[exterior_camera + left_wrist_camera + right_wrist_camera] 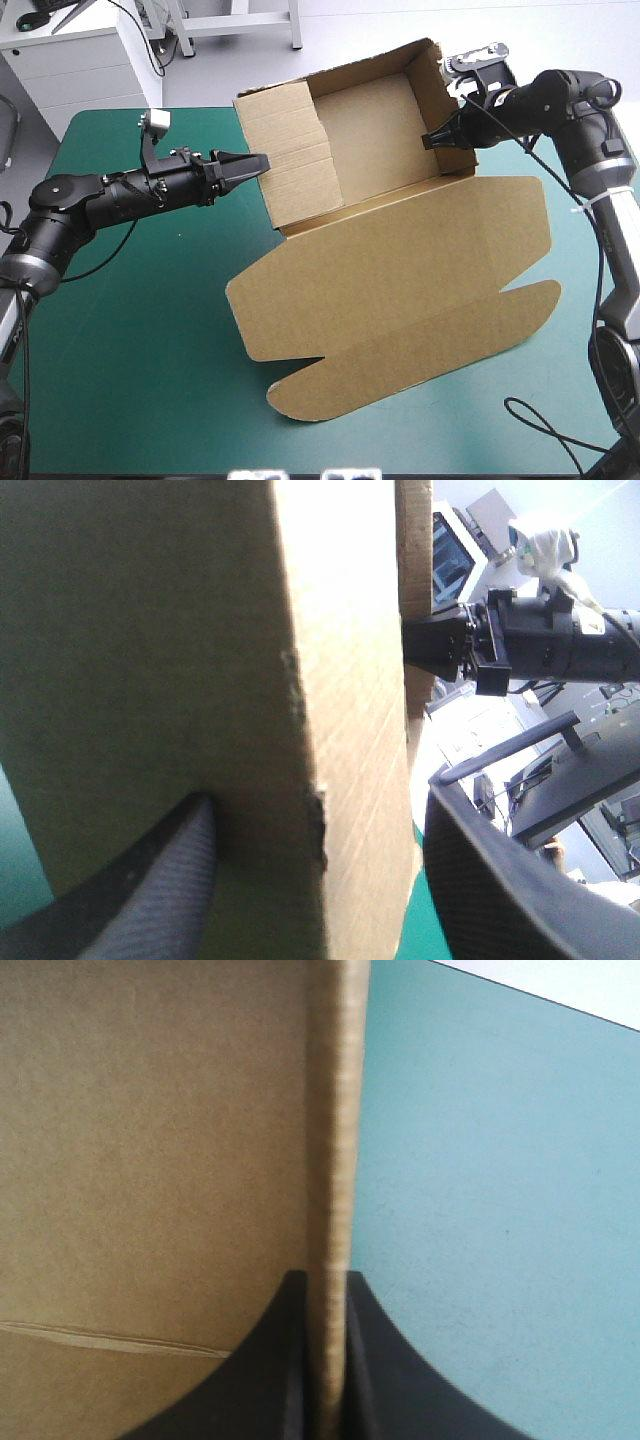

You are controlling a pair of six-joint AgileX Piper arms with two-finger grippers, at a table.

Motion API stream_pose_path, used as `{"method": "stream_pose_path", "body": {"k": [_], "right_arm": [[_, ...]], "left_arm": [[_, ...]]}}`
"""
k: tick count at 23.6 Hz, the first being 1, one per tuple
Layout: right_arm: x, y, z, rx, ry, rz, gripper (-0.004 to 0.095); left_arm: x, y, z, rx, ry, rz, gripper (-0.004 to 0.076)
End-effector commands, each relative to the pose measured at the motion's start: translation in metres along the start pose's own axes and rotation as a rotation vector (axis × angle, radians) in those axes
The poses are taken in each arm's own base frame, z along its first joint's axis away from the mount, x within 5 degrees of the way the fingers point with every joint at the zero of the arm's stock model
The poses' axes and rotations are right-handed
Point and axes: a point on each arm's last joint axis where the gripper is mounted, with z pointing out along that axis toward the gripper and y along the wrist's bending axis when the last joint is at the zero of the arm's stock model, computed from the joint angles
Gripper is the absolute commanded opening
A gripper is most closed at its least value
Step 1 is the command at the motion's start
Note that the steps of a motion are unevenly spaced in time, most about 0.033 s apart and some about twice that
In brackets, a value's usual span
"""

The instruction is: Fold the box

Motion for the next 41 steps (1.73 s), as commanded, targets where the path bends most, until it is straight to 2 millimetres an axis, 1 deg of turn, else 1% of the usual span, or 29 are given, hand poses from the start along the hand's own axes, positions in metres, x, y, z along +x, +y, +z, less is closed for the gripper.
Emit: {"method": "stream_pose_path", "body": {"k": [1, 5, 11, 14, 16, 18, 20, 21, 22, 23, 24, 25, 26, 28, 30, 33, 37, 41], "right_arm": [[-0.014, 0.006, -0.028, -0.001, -0.127, 0.008, -0.0018], [-0.014, 0.006, -0.028, -0.001, -0.127, 0.008, -0.0018], [-0.014, 0.006, -0.028, -0.001, -0.127, 0.008, -0.0018], [-0.014, 0.006, -0.028, -0.001, -0.129, 0.008, -0.0018], [-0.014, 0.006, -0.028, 0.0, -0.131, 0.008, -0.0018], [-0.015, 0.006, -0.028, 0.002, -0.136, 0.008, -0.0018], [-0.015, 0.006, -0.028, 0.003, -0.138, 0.008, -0.0017], [-0.015, 0.006, -0.028, 0.003, -0.138, 0.008, -0.0017], [-0.015, 0.006, -0.028, 0.003, -0.138, 0.008, -0.0017], [-0.015, 0.006, -0.028, 0.002, -0.137, 0.008, -0.0017], [-0.015, 0.006, -0.028, 0.004, -0.136, 0.007, -0.0018], [-0.015, 0.006, -0.028, 0.004, -0.136, 0.007, -0.0018], [-0.015, 0.006, -0.028, 0.004, -0.136, 0.007, -0.0018], [-0.015, 0.006, -0.028, 0.004, -0.136, 0.005, -0.0018], [-0.015, 0.006, -0.028, 0.004, -0.136, 0.005, -0.0017], [-0.015, 0.006, -0.028, 0.004, -0.136, 0.005, -0.0017], [-0.015, 0.006, -0.028, 0.0, -0.135, 0.007, -0.0017], [-0.014, 0.006, -0.028, -0.002, -0.132, 0.007, -0.0017]], "left_arm": [[-0.007, -0.026, -0.007, 0.088, -0.027, 0.04, 0.0445], [-0.006, -0.025, -0.007, 0.08, -0.024, 0.04, 0.042], [-0.006, -0.023, -0.006, 0.053, -0.031, 0.028, 0.0419], [-0.005, -0.021, -0.006, 0.023, -0.01, -0.028, 0.0419], [-0.001, -0.02, -0.002, -0.036, 0.037, -0.079, 0.0419], [0.002, -0.024, 0.004, -0.099, 0.086, -0.06, 0.0419], [0.003, -0.038, 0.015, -0.154, 0.102, -0.05, 0.0419], [0.001, -0.049, 0.023, -0.198, 0.08, -0.039, 0.0419], [0.002, -0.054, 0.027, -0.218, 0.074, -0.037, 0.0419], [0.001, -0.063, 0.032, -0.287, 0.047, -0.022, 0.0419], [0.001, -0.065, 0.034, -0.327, 0.04, -0.005, 0.0419], [0.005, -0.071, 0.039, -0.395, 0.031, 0.024, 0.0419], [0.007, -0.072, 0.042, -0.422, 0.026, 0.02, 0.0419], [0.019, -0.077, 0.049, -0.534, 0.024, 0.057, 0.0419], [0.023, -0.08, 0.052, -0.596, -0.015, 0.044, 0.0418], [0.024, -0.081, 0.053, -0.632, -0.042, 0.041, 0.0414], [0.023, -0.08, 0.052, -0.644, -0.049, 0.012, 0.0333], [0.024, -0.075, 0.06, -0.664, -0.024, -0.008, 0.0314]]}}
